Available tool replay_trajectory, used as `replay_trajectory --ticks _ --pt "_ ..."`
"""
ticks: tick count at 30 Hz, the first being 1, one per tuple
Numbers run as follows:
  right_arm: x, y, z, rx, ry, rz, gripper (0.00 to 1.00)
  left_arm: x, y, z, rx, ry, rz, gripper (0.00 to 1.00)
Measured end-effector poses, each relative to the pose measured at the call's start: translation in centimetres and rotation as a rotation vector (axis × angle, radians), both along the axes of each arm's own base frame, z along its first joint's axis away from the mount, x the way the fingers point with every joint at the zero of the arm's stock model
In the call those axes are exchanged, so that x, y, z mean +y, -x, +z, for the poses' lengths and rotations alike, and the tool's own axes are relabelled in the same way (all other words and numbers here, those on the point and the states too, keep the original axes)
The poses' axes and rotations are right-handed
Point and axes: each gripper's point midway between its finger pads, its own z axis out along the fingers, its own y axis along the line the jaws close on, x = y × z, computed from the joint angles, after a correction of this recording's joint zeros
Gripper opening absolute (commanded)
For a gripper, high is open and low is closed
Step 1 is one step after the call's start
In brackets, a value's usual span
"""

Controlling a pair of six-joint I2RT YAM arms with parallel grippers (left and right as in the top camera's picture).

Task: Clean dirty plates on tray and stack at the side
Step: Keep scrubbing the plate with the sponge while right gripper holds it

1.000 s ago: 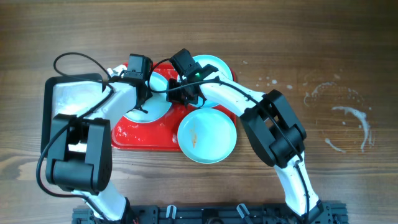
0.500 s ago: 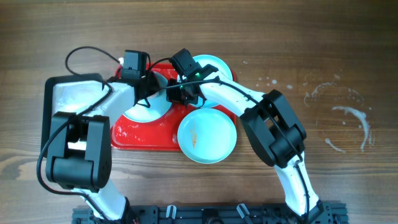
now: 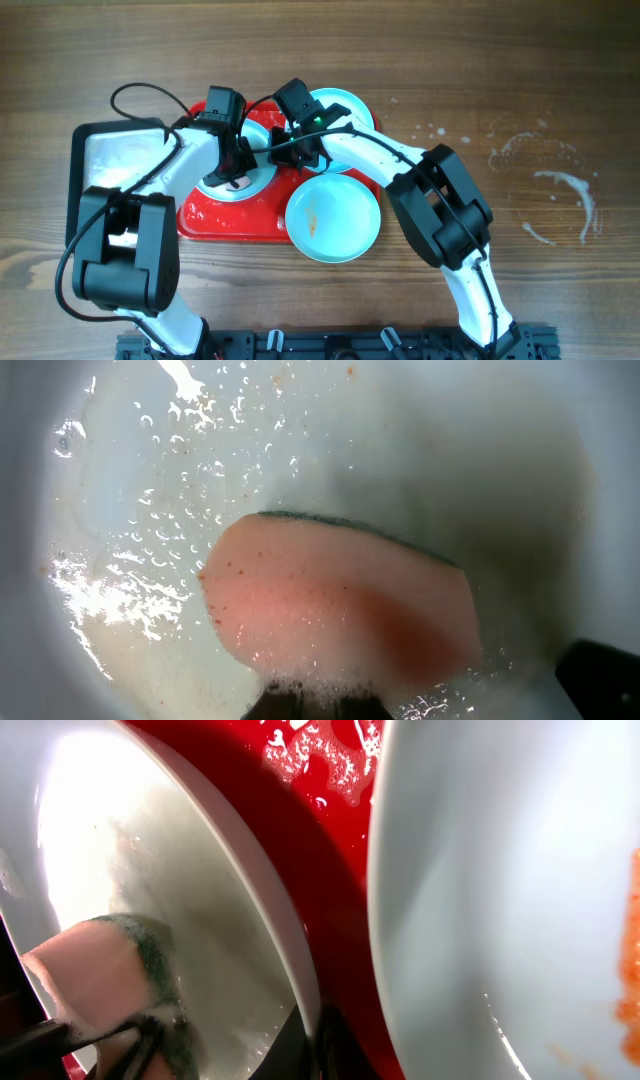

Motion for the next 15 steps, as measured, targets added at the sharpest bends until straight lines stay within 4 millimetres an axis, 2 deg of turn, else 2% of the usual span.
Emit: replay_trajectory --ticks 10,15 --pt "0.1 0.1 0.0 -0.005 -0.004 0.019 0.04 0.2 0.0 0.0 -0.003 -0.007 0.023 0.04" --pt "0.1 0.1 0.0 -0.009 -0.003 0.025 0.04 1.4 1.1 0.0 0.040 -0.075 0.037 0.04"
